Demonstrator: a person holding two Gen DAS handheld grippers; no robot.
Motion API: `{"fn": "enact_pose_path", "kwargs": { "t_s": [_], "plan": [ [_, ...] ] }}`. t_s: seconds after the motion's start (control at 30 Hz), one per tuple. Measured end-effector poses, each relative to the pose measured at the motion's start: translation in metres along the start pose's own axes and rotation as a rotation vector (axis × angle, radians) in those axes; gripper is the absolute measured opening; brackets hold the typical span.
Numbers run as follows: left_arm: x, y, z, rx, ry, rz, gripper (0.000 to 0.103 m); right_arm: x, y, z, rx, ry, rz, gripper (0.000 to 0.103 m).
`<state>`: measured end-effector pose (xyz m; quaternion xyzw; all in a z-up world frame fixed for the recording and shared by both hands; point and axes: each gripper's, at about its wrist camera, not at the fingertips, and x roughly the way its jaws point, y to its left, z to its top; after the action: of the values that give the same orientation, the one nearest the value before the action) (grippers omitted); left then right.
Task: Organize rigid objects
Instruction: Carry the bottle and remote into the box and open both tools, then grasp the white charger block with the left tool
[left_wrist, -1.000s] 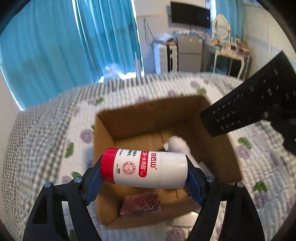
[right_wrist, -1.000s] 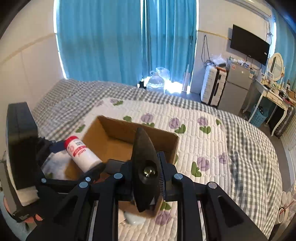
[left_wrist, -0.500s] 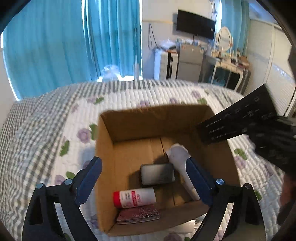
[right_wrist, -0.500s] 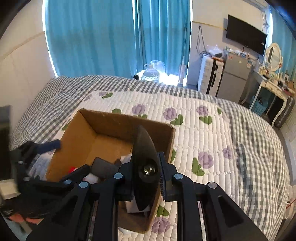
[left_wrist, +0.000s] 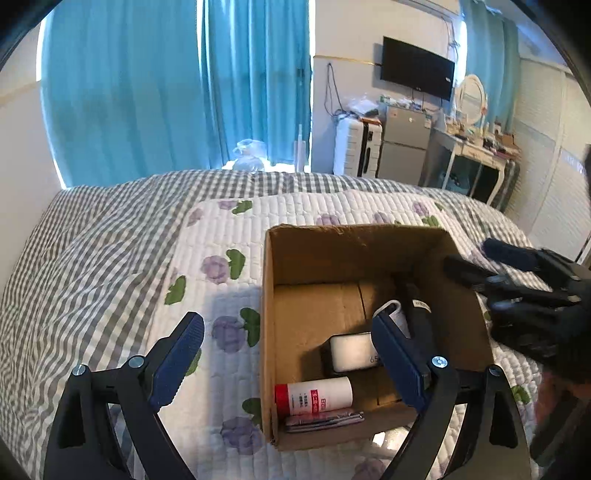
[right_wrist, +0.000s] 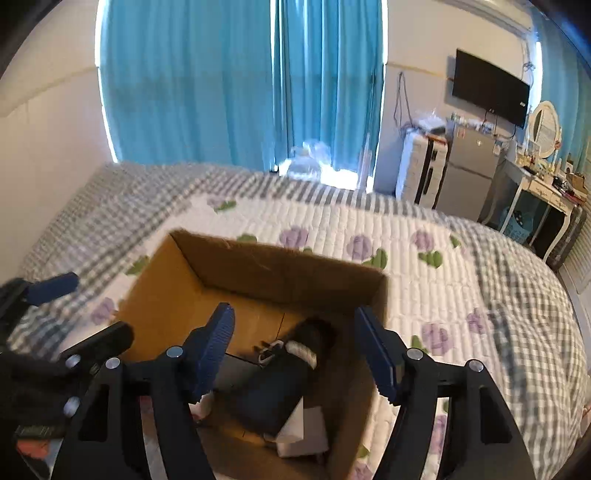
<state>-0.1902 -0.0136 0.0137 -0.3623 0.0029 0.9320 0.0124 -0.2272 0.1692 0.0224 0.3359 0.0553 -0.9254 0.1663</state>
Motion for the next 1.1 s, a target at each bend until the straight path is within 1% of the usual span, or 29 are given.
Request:
{"fn": "enact_pose_path", "kwargs": {
  "t_s": [0.1, 0.17, 0.27, 0.4, 0.47, 0.53, 0.6, 0.63, 0.67, 0.73, 0.8, 0.87, 0.9, 1.03, 1.1],
  "plan": [
    [-0.02, 0.005, -0.009, -0.019, -0.031, 0.0, 0.103, -0.036, -0.009, 0.003, 0.04, -0.047, 0.018, 0.076],
    [-0.032, 0.008, -0.02, -0.033, -0.042, 0.0, 0.103, -0.062, -0.017, -0.001, 0.066, -0.075, 0.009, 0.078],
    [-0.044, 0.009, -0.039, -0.054, -0.028, 0.007, 0.103, -0.089, -0.023, -0.012, 0.071, -0.084, 0.0, 0.08],
    [-0.053, 0.0, -0.062, -0.051, -0.021, 0.016, 0.103, -0.112, -0.026, -0.039, 0.039, -0.061, -0.04, 0.082],
    [-0.057, -0.01, -0.071, -0.03, -0.015, 0.021, 0.103, -0.114, -0.027, -0.05, 0.001, -0.05, -0.074, 0.086],
    [-0.059, -0.019, -0.074, -0.009, -0.02, 0.022, 0.103, -0.115, -0.027, -0.059, -0.025, -0.05, -0.107, 0.087],
    [-0.061, -0.031, -0.074, 0.014, -0.022, 0.029, 0.103, -0.113, -0.028, -0.066, -0.033, -0.033, -0.098, 0.089],
    [-0.06, -0.036, -0.073, 0.025, -0.019, 0.031, 0.103, -0.112, -0.029, -0.069, -0.034, -0.029, -0.086, 0.094],
    [-0.058, -0.042, -0.072, 0.038, -0.016, 0.035, 0.103, -0.113, -0.029, -0.071, -0.038, -0.029, -0.077, 0.096],
    [-0.05, -0.051, -0.07, 0.057, -0.003, 0.048, 0.103, -0.11, -0.03, -0.075, -0.048, -0.031, -0.078, 0.1],
    [-0.038, -0.059, -0.07, 0.066, 0.013, 0.062, 0.103, -0.102, -0.033, -0.084, -0.061, -0.021, -0.083, 0.102],
    [-0.026, -0.065, -0.075, 0.074, 0.022, 0.065, 0.103, -0.093, -0.034, -0.093, -0.065, 0.003, -0.088, 0.102],
    [-0.018, -0.068, -0.079, 0.084, 0.027, 0.062, 0.103, -0.085, -0.035, -0.098, -0.06, 0.033, -0.094, 0.102],
    [0.008, -0.076, -0.106, 0.109, 0.06, 0.027, 0.103, -0.064, -0.039, -0.116, -0.028, 0.126, -0.103, 0.102],
    [0.02, -0.08, -0.12, 0.131, 0.08, 0.015, 0.103, -0.058, -0.041, -0.119, -0.012, 0.146, -0.106, 0.102]
  ]
}}
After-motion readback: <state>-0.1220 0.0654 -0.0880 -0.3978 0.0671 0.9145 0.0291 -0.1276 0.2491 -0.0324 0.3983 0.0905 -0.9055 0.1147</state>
